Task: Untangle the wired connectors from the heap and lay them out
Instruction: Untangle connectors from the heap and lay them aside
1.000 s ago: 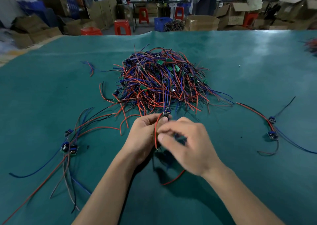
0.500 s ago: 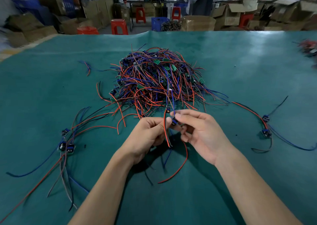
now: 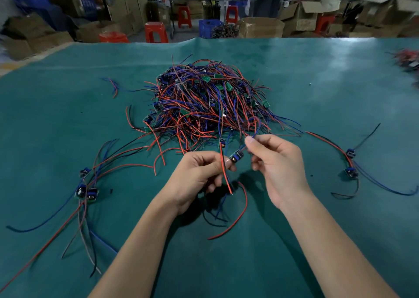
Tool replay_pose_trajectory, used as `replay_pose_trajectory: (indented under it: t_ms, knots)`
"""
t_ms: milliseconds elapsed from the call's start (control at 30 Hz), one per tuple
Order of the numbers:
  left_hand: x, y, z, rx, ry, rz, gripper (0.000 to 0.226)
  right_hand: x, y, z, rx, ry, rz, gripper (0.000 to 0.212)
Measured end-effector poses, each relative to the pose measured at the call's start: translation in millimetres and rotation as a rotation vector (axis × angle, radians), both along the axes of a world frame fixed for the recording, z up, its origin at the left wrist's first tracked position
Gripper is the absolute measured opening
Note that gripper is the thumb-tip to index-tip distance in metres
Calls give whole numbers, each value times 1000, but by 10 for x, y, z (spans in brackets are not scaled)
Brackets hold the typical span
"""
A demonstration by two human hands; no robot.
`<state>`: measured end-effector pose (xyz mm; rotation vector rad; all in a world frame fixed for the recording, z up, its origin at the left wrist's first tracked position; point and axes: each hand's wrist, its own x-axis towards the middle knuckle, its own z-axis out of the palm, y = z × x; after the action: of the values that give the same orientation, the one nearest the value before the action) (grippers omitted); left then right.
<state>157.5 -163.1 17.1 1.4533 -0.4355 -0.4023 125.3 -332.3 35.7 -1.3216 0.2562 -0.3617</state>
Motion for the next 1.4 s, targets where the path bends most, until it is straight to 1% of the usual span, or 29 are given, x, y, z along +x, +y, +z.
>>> replay_pose_trajectory:
  t_ms: [67, 167, 333, 400, 433, 467, 500, 567, 633, 667, 733, 800, 900, 967, 1067, 1100, 1133, 1200, 1233, 1267, 1333, 1400]
  knots:
    - [-1, 0, 1, 12, -25, -2, 21, 18, -55, 11, -29, -29, -97, 11]
    - [-4, -6, 6, 15, -25, -18, 22, 38, -197, 39, 14, -65, -237, 14]
    - [-6, -14, -1, 52, -19, -42, 23, 41, -478, 83, 184, -67, -496, 20]
    - [2, -16, -4, 3, 5, -11, 23, 35, -557, 85, 278, -60, -622, 20]
    - [7, -16, -3, -39, 23, 17, 23, 35, -559, 77, 297, -41, -652, 21]
    - [15, -15, -5, -76, 39, 44, 21, 41, -525, 69, 279, -11, -632, 21]
    - [17, -14, -5, -97, 47, 60, 19, 49, -454, 49, 217, 20, -546, 20]
    - [9, -16, -7, -83, 44, 65, 20, 45, -219, 10, 6, 71, -216, 20]
    - [-5, -15, 1, -63, 44, 40, 16, 12, 11, -15, -194, 53, 101, 19]
    - [-9, -13, 4, -62, 49, 22, 16, -6, 79, -33, -263, 6, 177, 13]
    - [-4, -9, 9, -53, 52, -3, 15, -12, 104, -56, -313, -75, 181, 3]
    - [0, -4, 7, -21, 43, -10, 18, 0, 39, -49, -278, -80, 94, 6]
    - [-12, -9, 10, 7, 28, -26, 19, 12, -172, 20, -167, -112, -82, 9]
    - [-28, -10, 23, 17, 19, -36, 16, 1, -374, 93, -97, -135, -296, 8]
    - [-22, -19, 19, 14, 42, 33, 18, -42, -734, 151, -29, -72, -705, 5]
    - [-17, -26, 18, -2, 56, 75, 18, -59, -846, 143, -75, -13, -808, 9]
    - [-11, -33, 19, -24, 66, 116, 17, -78, -937, 121, -169, 69, -874, 21]
    - [4, -44, 21, -82, 91, 176, 14, -103, -1059, 33, -378, 205, -940, 43]
    - [9, -45, 23, -112, 114, 184, 16, -114, -1069, 16, -461, 229, -974, 48]
    - [10, -42, 25, -133, 133, 178, 22, -125, -1039, 29, -520, 202, -1009, 48]
    - [11, -39, 24, -144, 141, 139, 36, -126, -906, 69, -632, 59, -1005, 36]
    - [4, -37, 19, -103, 124, 82, 41, -120, -671, 85, -758, -78, -843, 23]
